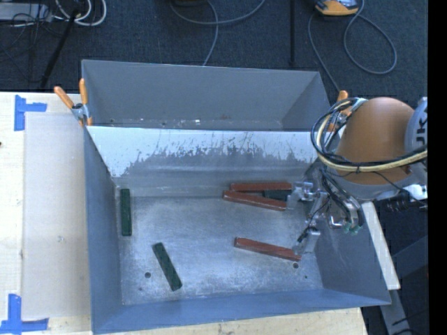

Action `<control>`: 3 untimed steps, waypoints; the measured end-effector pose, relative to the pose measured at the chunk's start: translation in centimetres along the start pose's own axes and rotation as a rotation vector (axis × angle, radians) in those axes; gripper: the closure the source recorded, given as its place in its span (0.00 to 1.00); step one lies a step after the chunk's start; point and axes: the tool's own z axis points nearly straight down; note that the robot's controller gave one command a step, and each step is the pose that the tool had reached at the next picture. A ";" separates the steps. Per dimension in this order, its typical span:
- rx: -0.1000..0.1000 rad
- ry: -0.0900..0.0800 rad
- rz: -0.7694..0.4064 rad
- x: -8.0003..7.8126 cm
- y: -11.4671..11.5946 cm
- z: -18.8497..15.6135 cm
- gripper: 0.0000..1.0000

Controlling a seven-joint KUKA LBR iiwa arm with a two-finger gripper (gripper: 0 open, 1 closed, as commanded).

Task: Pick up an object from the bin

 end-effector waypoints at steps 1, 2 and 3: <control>-0.002 -0.003 -0.043 -1.1 3.1 10.0 0.00; -0.001 -0.011 -0.043 -1.3 3.0 9.5 1.00; 0.000 -0.020 -0.058 -1.8 2.7 -4.6 1.00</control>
Offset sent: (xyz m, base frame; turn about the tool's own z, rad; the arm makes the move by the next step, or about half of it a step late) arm 0.0149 0.0277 -0.0950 -0.0393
